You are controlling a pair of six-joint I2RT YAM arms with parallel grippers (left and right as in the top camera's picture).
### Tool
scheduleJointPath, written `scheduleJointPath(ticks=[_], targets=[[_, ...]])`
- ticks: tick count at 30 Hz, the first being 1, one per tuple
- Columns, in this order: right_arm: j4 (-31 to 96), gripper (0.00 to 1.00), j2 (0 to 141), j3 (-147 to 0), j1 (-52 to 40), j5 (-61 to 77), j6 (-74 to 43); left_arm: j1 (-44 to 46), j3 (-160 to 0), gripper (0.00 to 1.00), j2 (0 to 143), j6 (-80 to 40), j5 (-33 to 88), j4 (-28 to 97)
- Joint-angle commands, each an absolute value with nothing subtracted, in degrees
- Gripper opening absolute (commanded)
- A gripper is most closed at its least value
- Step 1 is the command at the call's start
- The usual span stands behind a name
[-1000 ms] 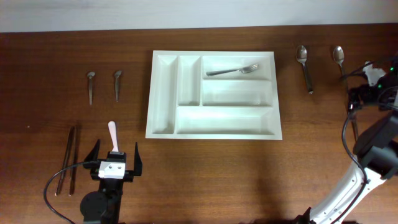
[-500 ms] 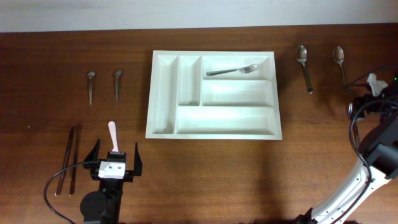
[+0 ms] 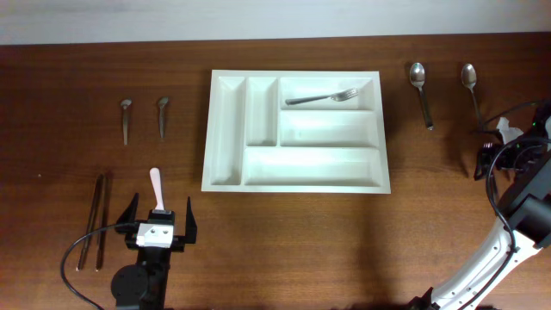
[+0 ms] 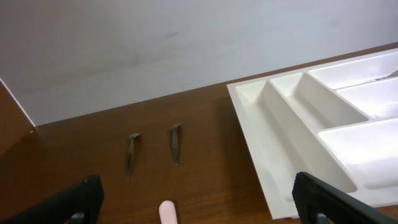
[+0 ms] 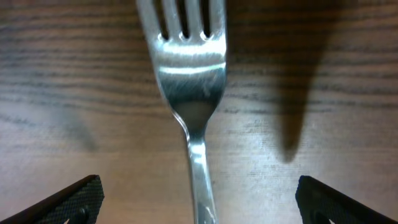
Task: Pack container
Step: 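Lower the right gripper and grasp the second fork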
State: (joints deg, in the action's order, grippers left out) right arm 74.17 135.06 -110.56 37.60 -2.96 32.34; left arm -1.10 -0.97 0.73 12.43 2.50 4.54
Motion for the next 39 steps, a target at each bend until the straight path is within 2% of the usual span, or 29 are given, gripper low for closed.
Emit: scheduleJointPath(ticks=[1, 13, 19, 24, 27, 31, 33, 37, 39], targets=[[72.6, 1.0, 135.5, -109.23, 37.36, -2.24, 32.4, -1.28, -0.51, 0.99, 0.3, 12.29, 2.11, 4.56], [68.95, 1.0, 135.5, -106.15, 37.19, -3.57, 32.38, -1.28, -0.51, 0.99, 0.3, 12.29, 2.11, 4.56], [68.31, 0.92, 135.5, -104.2, 37.04, -3.77, 32.38, -1.3, -0.51, 0.99, 0.3, 12.29, 2.11, 4.56], [68.1, 0.72, 135.5, -104.12, 37.04, -3.75, 32.36, -1.28, -0.51, 0.99, 0.3, 12.29, 2.09, 4.54], [68.01, 0.49, 135.5, -104.12, 37.04, -3.77, 32.36, -1.28, -0.51, 0.99, 0.3, 12.29, 2.11, 4.56], [67.83, 0.25, 135.5, -104.12, 37.01, -3.73, 32.34, -1.28, -0.51, 0.99, 0.3, 12.29, 2.11, 4.56], [67.79, 0.17, 135.5, -104.12, 37.01, -3.73, 32.1, -1.3, -0.51, 0.99, 0.3, 12.29, 2.11, 4.54], [67.29, 0.12, 135.5, -104.14, 36.97, -3.7, 30.74, -1.28, -0.51, 0.99, 0.3, 12.29, 2.09, 4.56], [66.54, 0.04, 135.5, -104.14, 36.77, -3.7, 28.32, -1.28, -0.51, 0.99, 0.3, 12.29, 2.11, 4.54]])
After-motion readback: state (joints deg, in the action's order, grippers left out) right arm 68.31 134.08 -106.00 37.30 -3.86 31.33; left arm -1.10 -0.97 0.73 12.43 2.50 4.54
